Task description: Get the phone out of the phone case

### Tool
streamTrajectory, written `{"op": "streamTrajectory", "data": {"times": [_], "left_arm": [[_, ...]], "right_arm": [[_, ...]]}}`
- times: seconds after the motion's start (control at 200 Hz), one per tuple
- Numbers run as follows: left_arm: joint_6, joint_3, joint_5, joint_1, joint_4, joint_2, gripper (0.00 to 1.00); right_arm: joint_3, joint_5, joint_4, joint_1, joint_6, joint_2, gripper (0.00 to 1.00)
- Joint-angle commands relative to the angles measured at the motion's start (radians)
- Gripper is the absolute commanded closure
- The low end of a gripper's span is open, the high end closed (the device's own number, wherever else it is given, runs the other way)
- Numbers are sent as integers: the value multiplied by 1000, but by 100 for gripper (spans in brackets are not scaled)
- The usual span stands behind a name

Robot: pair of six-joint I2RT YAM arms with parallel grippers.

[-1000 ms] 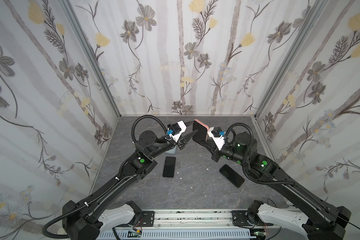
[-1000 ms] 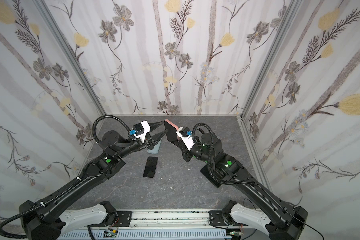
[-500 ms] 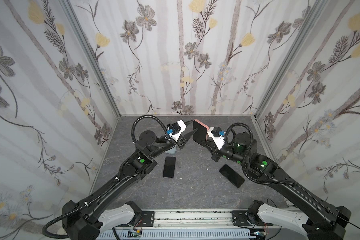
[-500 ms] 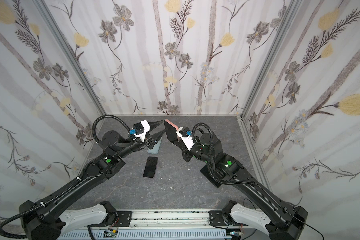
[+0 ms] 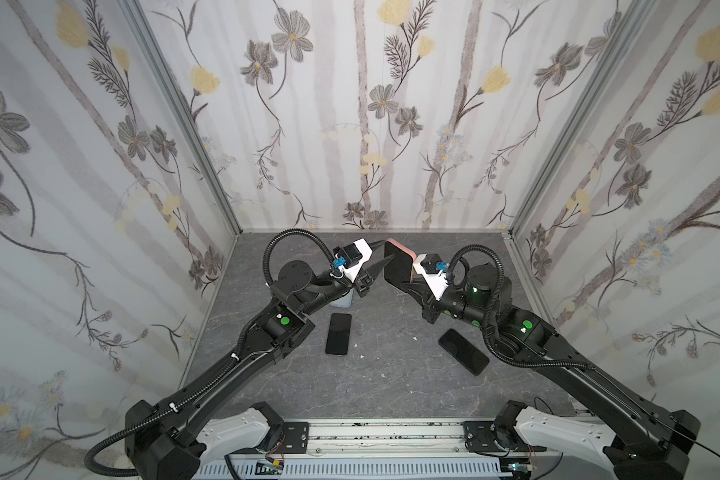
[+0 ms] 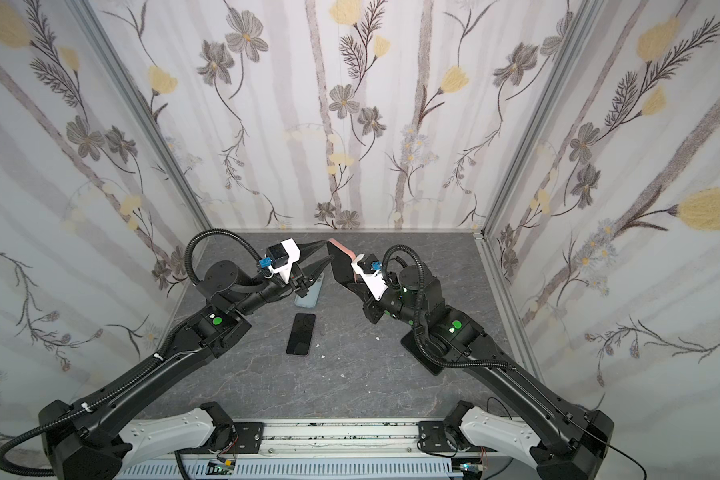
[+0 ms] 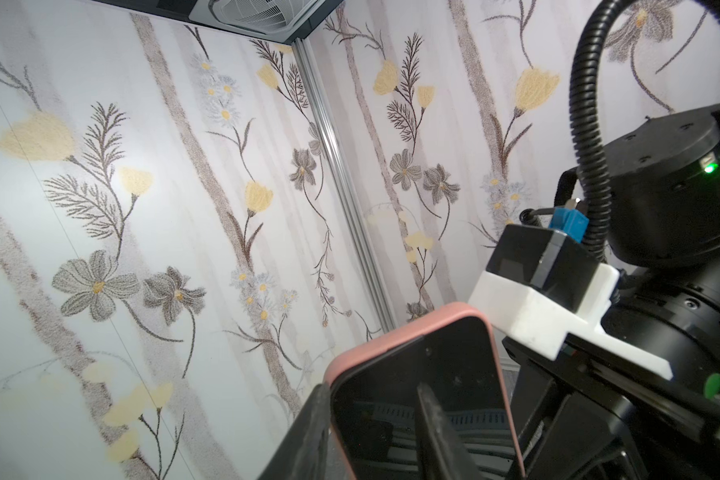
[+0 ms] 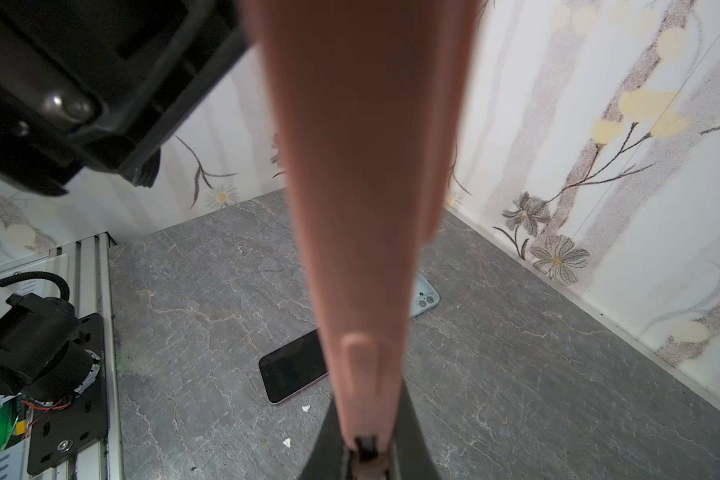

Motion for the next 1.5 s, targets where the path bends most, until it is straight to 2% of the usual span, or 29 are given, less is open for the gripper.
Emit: {"op": "streamTrajectory", "data": {"times": [0.0,0.305,0.659,1.019,1.499], "left_arm": [[10,10,23,0,18,3,66],[11,7,24,0,18,10,67],[8,-5,53,1,10,32,77],[11,-4,106,3,-33,56,77],[-10,46,305,17,-137,65,75]], "right_arm": [[15,-14,44,0,-13,4,100],[20,-32,36,1,-25,10,100],[52,-43,11,13,-47,32,100],[84,-94,-6,26,-82,53,100],[99,-153,-35,26,-118,51,100]]}}
